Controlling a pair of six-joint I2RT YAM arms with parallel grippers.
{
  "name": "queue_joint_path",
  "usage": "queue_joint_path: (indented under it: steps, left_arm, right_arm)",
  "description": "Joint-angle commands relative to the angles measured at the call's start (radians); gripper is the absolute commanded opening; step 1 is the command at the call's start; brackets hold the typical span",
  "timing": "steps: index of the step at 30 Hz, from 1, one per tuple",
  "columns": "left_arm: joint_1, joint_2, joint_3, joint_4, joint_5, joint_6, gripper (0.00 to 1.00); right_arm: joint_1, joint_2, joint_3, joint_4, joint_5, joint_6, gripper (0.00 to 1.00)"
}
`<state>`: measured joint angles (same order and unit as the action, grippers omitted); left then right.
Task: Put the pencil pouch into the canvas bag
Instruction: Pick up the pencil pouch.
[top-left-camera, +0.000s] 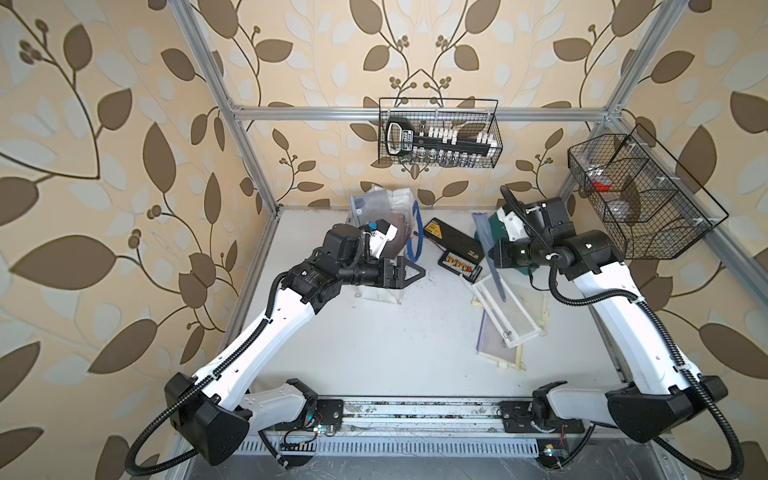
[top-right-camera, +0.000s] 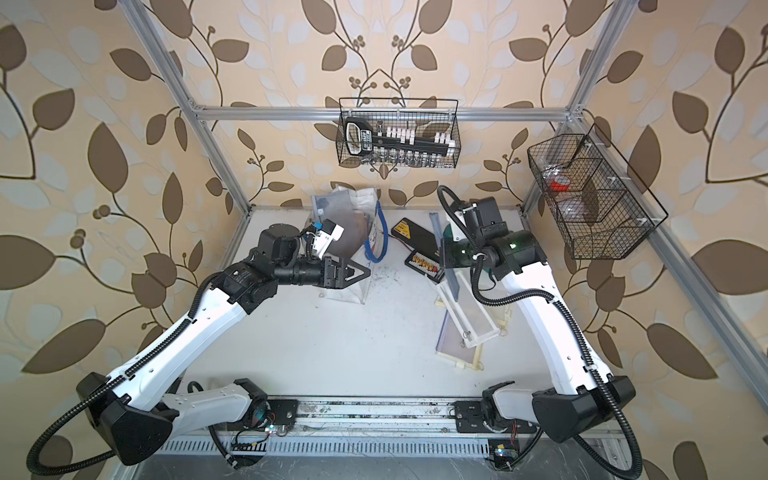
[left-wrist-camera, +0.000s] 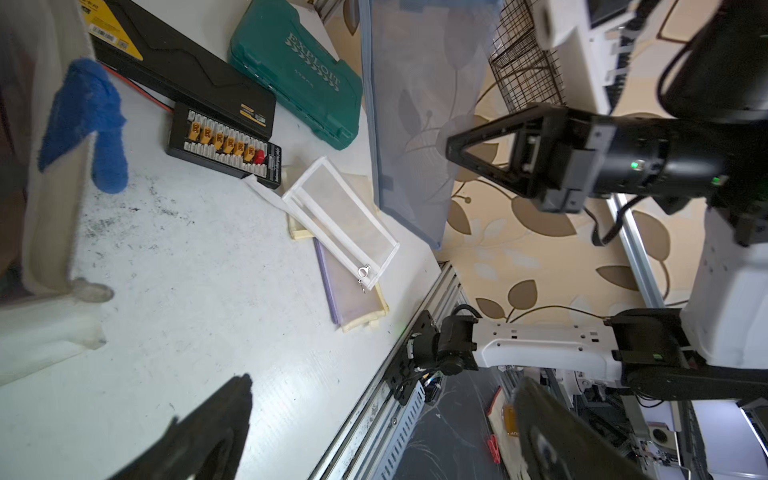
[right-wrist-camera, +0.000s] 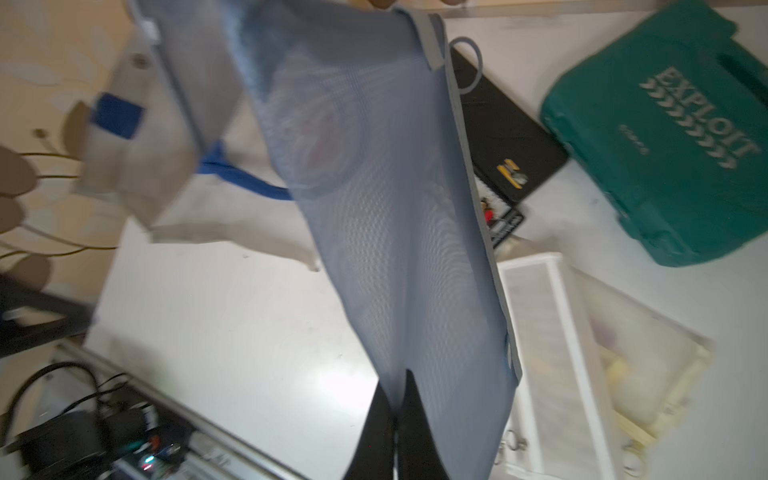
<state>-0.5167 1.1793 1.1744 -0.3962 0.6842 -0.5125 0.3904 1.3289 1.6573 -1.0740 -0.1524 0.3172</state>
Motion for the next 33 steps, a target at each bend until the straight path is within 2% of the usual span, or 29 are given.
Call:
queue_joint_path:
  steps: [1, 6, 9, 13, 20, 25, 33]
  left_arm:
    - [-0.003, 0.002, -0.009, 0.144, 0.057, -0.043, 0.99]
    - [-0.002, 0.024, -0.012, 0.21, 0.059, -0.089, 0.99]
    - [-0.001, 0.018, -0.029, 0.262, 0.032, -0.118, 0.99]
    - [0.001, 0.008, -0.095, 0.383, -0.005, -0.172, 0.99]
    - [0.026, -0.042, -0.201, 0.573, -0.008, -0.264, 0.99]
    - [0.088, -0.07, -0.29, 0.769, 0.041, -0.371, 0.99]
    - [0.135, -0.058, -0.274, 0.92, 0.187, -0.432, 0.99]
  right_arm:
    - [0.09, 0.025, 0.092, -0.046, -0.078, 0.144, 0.0]
    - [0.153, -0.002, 0.044, 0.197, -0.269, 0.328, 0.0]
    - [0.204, 0.008, 0.041, 0.295, -0.3, 0.405, 0.0]
    - [0.253, 0.051, 0.099, 0.295, -0.307, 0.417, 0.0]
    - [0.266, 0.069, 0.166, 0.293, -0.342, 0.433, 0.0]
    - [0.271, 0.064, 0.196, 0.291, -0.37, 0.446, 0.0]
    - [0.273, 0.056, 0.202, 0.271, -0.427, 0.441, 0.0]
